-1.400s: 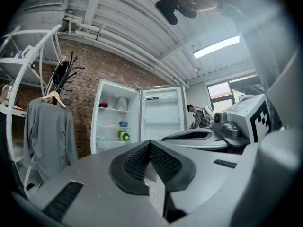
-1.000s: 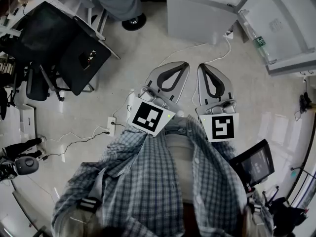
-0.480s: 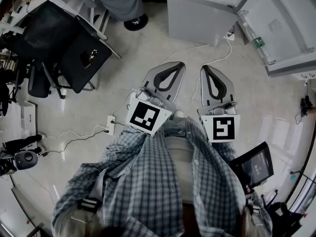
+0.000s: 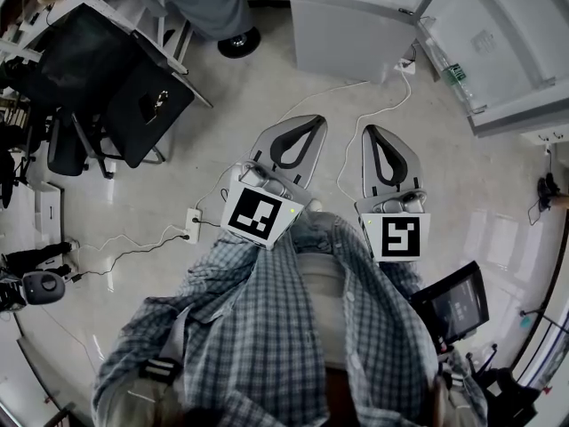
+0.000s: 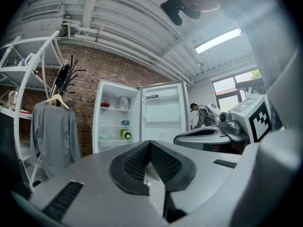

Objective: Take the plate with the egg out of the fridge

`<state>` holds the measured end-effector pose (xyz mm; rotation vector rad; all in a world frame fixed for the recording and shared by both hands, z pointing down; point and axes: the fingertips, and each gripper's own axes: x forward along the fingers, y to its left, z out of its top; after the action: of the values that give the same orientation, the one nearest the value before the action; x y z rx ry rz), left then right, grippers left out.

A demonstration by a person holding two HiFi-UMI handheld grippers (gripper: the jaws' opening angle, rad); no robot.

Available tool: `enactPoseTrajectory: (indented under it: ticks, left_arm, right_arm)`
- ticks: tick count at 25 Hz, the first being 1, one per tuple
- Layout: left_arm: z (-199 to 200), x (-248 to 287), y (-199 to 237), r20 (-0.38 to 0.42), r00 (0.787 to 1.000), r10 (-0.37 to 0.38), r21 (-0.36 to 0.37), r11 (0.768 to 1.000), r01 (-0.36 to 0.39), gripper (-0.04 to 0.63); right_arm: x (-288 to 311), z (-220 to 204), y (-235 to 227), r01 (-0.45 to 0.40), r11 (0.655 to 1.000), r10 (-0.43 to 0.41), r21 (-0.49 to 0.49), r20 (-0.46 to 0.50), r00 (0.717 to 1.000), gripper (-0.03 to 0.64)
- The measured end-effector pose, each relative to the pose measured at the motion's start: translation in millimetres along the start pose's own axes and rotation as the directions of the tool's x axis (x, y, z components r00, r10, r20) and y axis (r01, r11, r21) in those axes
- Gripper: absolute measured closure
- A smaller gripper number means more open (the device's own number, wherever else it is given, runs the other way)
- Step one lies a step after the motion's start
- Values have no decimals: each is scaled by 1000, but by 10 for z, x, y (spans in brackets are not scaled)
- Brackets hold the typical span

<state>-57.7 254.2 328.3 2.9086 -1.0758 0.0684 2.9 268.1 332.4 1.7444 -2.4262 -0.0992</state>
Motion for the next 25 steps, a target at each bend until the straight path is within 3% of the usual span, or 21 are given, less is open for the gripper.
enactPoseTrajectory:
  ticks: [13,25]
  left_arm:
    - [-54,7,-8,-24,999,25,12,1000,-25,591]
    - [-75,425,465,-2,1000,8,5,1000,-8,591]
  right_arm:
    - [-22,-103,-63,-4,1000,4,26,-11,1000,612]
    - [496,-159,-266,20,1000,-19,7,-29,999,612]
